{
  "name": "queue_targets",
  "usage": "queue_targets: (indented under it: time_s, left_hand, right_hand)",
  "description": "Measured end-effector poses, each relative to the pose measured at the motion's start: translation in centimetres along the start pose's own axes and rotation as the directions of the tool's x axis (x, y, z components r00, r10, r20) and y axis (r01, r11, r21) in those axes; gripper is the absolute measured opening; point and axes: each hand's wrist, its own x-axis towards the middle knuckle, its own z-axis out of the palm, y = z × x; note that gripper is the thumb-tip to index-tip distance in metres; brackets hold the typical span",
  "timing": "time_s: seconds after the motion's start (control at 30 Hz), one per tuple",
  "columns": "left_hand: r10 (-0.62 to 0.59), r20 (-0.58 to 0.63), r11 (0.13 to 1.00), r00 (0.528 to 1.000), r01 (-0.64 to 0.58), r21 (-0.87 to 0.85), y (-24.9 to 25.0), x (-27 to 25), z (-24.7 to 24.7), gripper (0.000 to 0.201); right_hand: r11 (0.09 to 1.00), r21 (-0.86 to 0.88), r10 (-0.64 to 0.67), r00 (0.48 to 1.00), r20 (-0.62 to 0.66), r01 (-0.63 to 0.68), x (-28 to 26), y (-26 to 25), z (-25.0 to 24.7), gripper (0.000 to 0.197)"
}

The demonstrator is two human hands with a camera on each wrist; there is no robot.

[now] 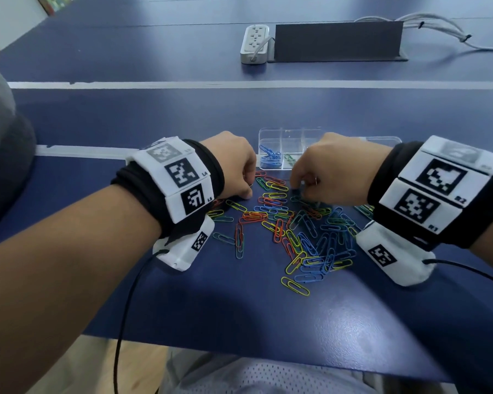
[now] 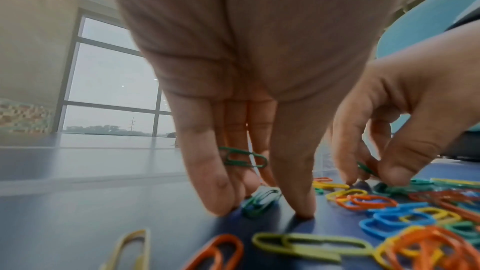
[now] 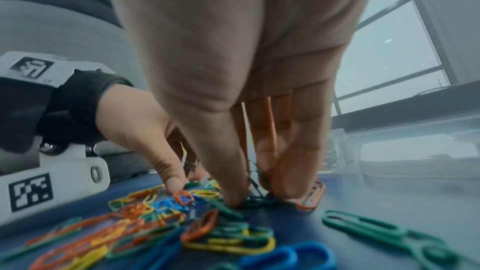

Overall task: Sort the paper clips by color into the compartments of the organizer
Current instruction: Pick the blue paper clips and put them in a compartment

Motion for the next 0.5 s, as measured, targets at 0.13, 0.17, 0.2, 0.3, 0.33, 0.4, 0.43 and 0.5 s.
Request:
queue_targets:
  time_s: [0.13, 0.17, 0.2, 0.3, 0.33, 0.4, 0.43, 0.5]
  left_hand:
    - [0.009, -0.004, 1.0, 1.0, -0.01, -0.012, 0.2, 0.0, -0.1, 0.014]
    - [0.013, -0.003, 1.0, 1.0, -0.013, -0.019, 0.3, 0.0, -0.1, 0.014]
    - [0.016, -0.004, 1.0, 1.0, -0.016, -0.025, 0.4, 0.0, -0.1, 0.015]
    - [0.013, -0.028, 0.999, 1.0, -0.015, -0.036, 0.4, -0.2, 0.0, 0.023]
    - [0.012, -0.037, 0.999, 0.999, -0.013, -0.038, 0.4, -0.2, 0.0, 0.024]
    - [0.016, -0.049, 0.999, 0.999, -0.018, -0.037, 0.5, -0.3, 0.1, 0.022]
    - [0.019, -0.056, 0.999, 0.998, -0.021, -0.038, 0.5, -0.4, 0.0, 0.02]
    - [0.017, -0.071, 0.998, 0.997, -0.021, -0.056, 0.5, -0.4, 0.0, 0.016]
  right_hand:
    - [0.999, -0.036, -0.028, 0.999, -0.02, 0.028, 0.0, 0.1, 0.0, 0.021]
    - [0.999, -0.033, -0.034, 0.999, -0.024, 0.034, 0.0, 0.2, 0.1, 0.021]
    - [0.999, -0.025, -0.037, 0.999, -0.028, 0.036, 0.0, 0.2, 0.2, 0.022]
    - [1.0, -0.002, -0.03, 0.999, -0.035, 0.03, 0.0, 0.4, 0.5, 0.025]
    - [1.0, 0.005, -0.031, 0.999, -0.035, 0.031, 0.0, 0.4, 0.5, 0.026]
    - [0.999, 0.03, -0.028, 0.999, -0.031, 0.028, 0.0, 0.7, 0.4, 0.028]
    - [0.999, 0.045, -0.027, 0.999, -0.034, 0.028, -0.1, 0.8, 0.2, 0.028]
    - [0.996, 0.077, -0.038, 0.998, -0.053, 0.042, -0.4, 1.1, -0.3, 0.027]
